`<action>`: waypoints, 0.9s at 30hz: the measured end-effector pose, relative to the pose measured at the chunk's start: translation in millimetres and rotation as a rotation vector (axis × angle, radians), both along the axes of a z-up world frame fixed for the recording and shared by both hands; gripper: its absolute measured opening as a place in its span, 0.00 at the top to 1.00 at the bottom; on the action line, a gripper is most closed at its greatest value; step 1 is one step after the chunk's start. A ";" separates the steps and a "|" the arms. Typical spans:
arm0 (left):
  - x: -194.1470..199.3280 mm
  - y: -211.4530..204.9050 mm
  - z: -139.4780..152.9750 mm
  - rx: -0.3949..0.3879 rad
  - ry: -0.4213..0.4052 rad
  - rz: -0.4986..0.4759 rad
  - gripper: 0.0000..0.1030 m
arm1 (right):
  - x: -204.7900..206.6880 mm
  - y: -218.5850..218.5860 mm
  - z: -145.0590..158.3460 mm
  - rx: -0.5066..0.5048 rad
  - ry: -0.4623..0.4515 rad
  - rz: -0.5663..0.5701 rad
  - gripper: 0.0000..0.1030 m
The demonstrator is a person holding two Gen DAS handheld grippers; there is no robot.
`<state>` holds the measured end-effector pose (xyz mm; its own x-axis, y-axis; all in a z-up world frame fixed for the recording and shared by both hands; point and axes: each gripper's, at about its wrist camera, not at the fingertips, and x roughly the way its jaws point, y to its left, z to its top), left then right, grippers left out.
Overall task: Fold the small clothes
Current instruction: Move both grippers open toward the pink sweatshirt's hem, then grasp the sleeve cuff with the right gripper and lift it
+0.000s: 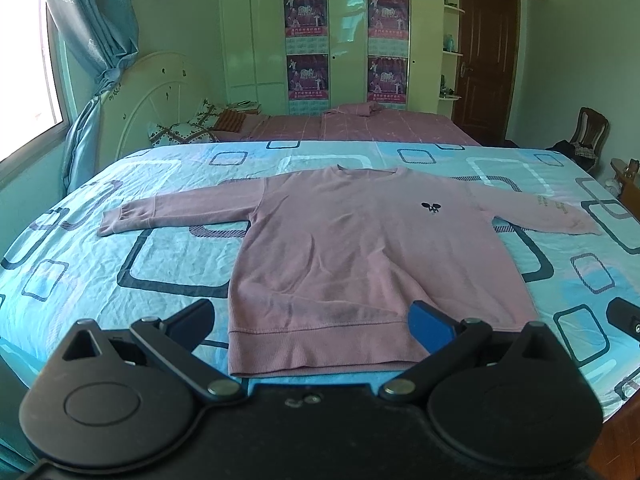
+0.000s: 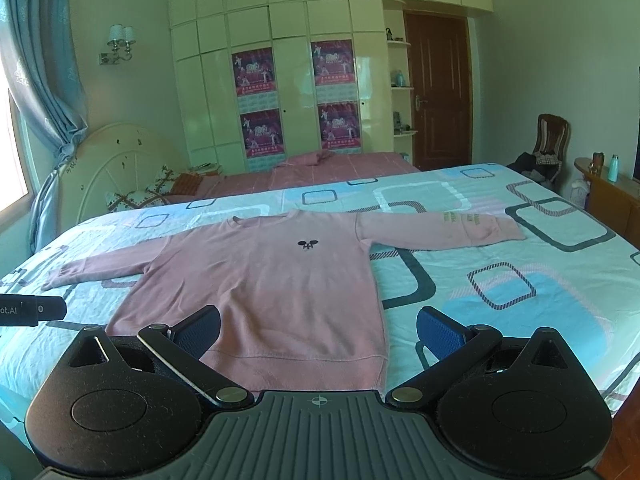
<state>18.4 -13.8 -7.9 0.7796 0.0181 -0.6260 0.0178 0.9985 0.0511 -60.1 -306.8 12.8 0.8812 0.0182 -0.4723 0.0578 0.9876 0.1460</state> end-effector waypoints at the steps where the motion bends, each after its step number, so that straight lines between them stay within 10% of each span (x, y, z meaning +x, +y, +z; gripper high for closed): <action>1: 2.2 -0.1 -0.7 0.001 0.002 0.001 0.01 | 1.5 0.1 -0.4 -0.001 0.001 0.000 0.00; 27: 180.4 0.4 -55.7 -0.031 0.064 -0.123 0.02 | 138.7 -32.9 -34.6 0.025 0.052 -0.163 0.00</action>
<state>198.8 -13.4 -63.5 0.7330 -0.0953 -0.6736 0.1429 0.9896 0.0155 78.6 -339.7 -21.7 0.8477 -0.1108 -0.5187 0.2255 0.9605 0.1633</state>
